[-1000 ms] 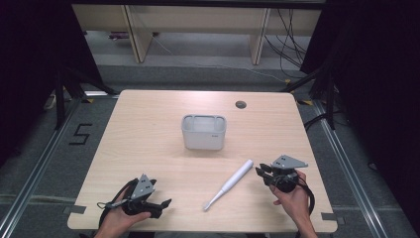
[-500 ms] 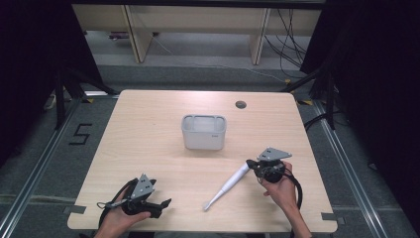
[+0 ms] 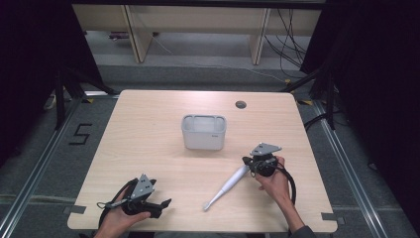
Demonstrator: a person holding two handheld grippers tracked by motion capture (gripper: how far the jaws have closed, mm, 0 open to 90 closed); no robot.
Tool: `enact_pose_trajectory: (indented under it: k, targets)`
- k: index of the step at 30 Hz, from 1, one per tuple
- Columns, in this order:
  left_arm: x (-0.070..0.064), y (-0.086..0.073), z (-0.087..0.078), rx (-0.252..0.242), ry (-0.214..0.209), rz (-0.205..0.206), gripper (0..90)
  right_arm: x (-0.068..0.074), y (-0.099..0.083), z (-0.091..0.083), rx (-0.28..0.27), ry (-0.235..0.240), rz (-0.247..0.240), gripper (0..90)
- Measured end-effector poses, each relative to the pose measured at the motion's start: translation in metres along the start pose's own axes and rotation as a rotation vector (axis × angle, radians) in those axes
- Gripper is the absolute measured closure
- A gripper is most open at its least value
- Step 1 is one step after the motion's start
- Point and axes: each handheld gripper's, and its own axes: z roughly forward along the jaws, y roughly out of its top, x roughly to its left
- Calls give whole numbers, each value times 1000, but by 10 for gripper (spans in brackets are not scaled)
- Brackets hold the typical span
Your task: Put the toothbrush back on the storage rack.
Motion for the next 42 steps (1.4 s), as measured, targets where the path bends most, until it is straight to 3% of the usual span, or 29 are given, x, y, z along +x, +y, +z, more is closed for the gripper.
enact_pose_trajectory:
  k: [1, 4, 6, 7, 11, 14, 20, 22, 26, 27, 32, 33, 36, 37, 39, 42]
  targets:
    - [0, 0, -1, 3, -7, 0, 154, 1, 0, 1, 16, 4, 23, 900]
    - [0, 0, -1, 3, -8, 3, 154, -2, -1, 3, 19, 4, -6, 900]
    - [0, 0, 0, 2, -7, 1, 154, -1, -1, 3, 29, 7, 10, 900]
    - [0, 0, -1, 3, -8, 2, 154, -1, -1, 4, 41, 10, -13, 900]
    - [1, 0, -1, -8, 10, 1, 154, 0, -2, 4, 49, 8, -10, 900]
    - [0, 0, -1, -5, 7, -4, 154, 1, -2, 3, 58, 8, 5, 900]
    - [1, 0, -1, -5, 8, -1, 154, 1, -4, 0, 59, 10, -19, 899]
    - [0, 0, -1, -10, 0, -8, 154, 3, -5, -1, 77, 19, 3, 898]
    - [0, 0, -1, -15, -4, -16, 154, 2, -9, -3, 77, 14, -17, 896]
    - [1, 1, -2, -9, -4, -2, 154, 4, -11, -6, 85, 10, 12, 895]
    - [1, 1, -2, -6, 4, -3, 154, 3, -13, -10, 78, 0, 3, 894]
    - [1, 0, -2, -9, 0, 0, 154, 4, -14, -12, 96, 6, 27, 894]
    - [1, 0, -2, -13, -1, -1, 154, 3, -16, -14, 95, 2, 5, 893]
    - [0, 0, -2, -18, -1, -14, 154, 5, -17, -15, 94, 1, 25, 892]
    - [1, 0, -3, -7, 0, -4, 154, 6, -17, -16, 100, 0, 32, 891]
    - [2, 1, -3, -10, 5, -1, 154, 7, -18, -17, 105, 0, 18, 890]
